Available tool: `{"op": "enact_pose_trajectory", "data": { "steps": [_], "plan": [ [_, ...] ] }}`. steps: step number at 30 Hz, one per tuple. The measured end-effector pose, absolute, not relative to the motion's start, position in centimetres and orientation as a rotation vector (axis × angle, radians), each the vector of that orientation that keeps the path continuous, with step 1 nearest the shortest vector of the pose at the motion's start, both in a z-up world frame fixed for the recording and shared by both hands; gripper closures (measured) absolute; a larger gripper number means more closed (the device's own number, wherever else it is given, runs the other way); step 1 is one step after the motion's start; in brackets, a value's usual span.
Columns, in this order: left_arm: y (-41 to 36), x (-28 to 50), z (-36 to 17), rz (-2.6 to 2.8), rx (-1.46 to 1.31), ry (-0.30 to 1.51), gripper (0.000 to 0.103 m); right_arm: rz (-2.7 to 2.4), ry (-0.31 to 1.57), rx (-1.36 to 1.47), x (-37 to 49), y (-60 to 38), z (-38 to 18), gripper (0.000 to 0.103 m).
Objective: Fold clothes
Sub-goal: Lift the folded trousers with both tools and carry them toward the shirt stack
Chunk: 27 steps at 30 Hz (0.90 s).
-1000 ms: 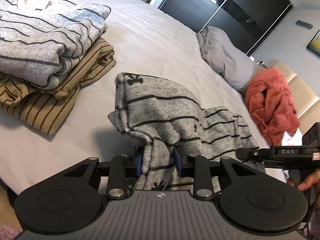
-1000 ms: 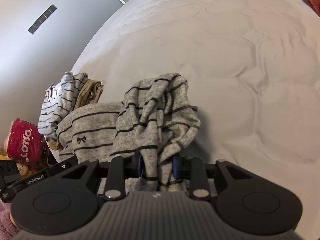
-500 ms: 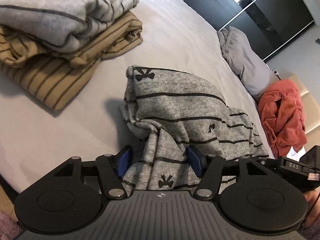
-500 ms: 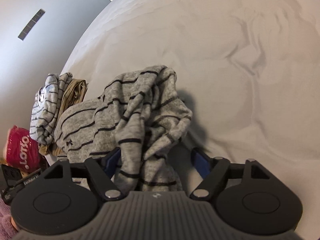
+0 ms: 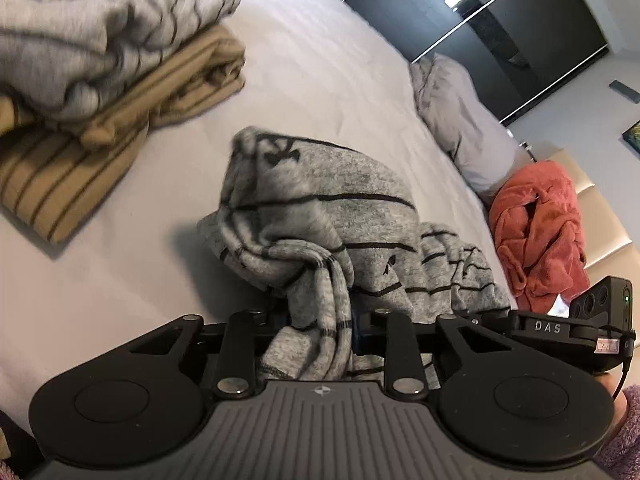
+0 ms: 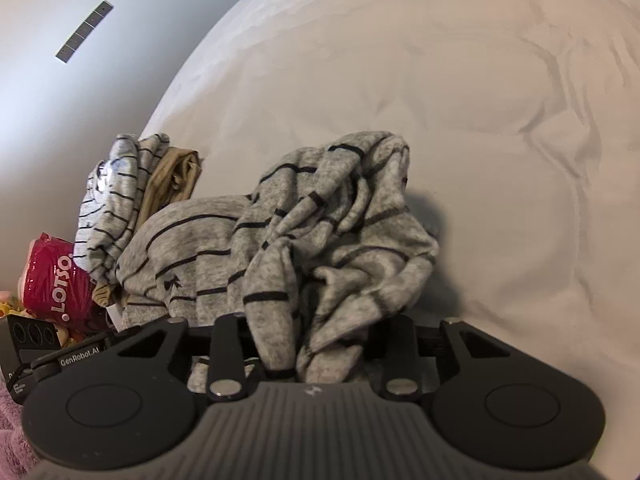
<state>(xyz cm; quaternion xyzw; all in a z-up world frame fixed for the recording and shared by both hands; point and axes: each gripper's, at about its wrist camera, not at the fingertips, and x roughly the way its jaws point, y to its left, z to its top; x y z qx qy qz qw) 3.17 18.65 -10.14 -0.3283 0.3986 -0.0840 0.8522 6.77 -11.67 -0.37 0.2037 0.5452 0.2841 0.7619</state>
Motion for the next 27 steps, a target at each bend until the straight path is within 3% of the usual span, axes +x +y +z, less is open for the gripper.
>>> {"op": "enact_pose_trajectory", "data": {
  "steps": [11,27],
  "plan": [
    [21.5,0.0,-3.8,-0.2,-0.712,0.696,0.082,0.676,1.082,0.562,3.8,-11.0,5.7,0.068],
    [34.2,0.8,9.4,-0.102,-0.58,0.62,0.082,0.851,0.981,0.713,5.9,1.4,14.5,0.068]
  ]
}}
